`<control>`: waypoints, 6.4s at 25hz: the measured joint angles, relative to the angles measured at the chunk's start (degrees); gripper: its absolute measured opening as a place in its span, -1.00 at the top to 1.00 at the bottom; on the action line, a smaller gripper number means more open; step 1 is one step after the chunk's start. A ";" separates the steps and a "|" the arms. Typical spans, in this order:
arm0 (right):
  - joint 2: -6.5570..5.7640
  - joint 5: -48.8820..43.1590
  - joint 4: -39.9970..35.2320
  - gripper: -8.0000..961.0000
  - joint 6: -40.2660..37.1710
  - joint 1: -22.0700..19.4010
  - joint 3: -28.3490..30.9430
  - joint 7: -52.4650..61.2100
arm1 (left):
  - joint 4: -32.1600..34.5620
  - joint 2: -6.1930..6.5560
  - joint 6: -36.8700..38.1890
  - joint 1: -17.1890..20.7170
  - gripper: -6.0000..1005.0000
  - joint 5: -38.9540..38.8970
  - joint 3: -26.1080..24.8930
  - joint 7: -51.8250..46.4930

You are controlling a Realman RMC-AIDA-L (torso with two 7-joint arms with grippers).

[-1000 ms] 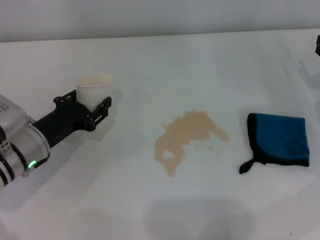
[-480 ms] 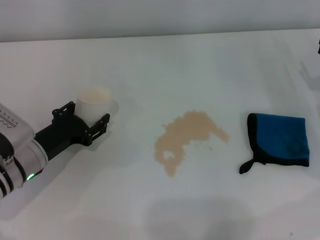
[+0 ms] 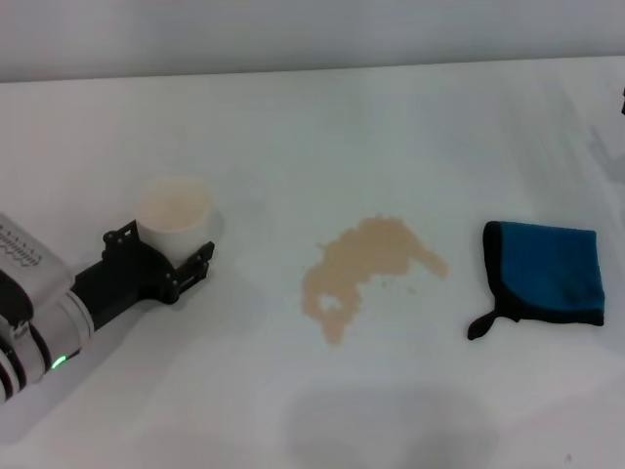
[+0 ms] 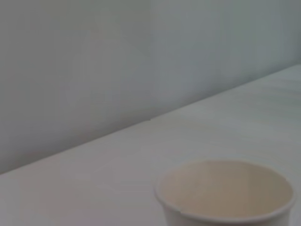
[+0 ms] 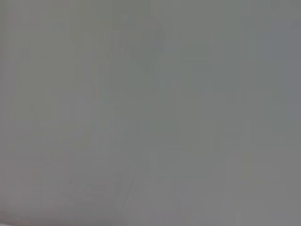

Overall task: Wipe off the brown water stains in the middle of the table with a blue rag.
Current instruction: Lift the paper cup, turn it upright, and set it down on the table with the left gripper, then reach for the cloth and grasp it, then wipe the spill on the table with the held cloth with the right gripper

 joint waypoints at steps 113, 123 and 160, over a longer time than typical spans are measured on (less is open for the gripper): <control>-0.23 -113.52 -39.27 -0.39 25.32 16.69 -35.37 117.69 | 4.46 1.25 -28.33 23.36 -0.75 -28.90 -0.32 7.18; -0.06 -113.01 -38.28 -0.14 25.19 18.00 -36.08 117.22 | 4.46 1.25 -28.28 23.35 -0.75 -29.15 -0.53 7.18; 0.55 -96.98 -39.58 0.88 23.91 21.35 -50.49 116.09 | 4.51 1.49 -27.74 22.92 -0.75 -28.84 -0.31 7.17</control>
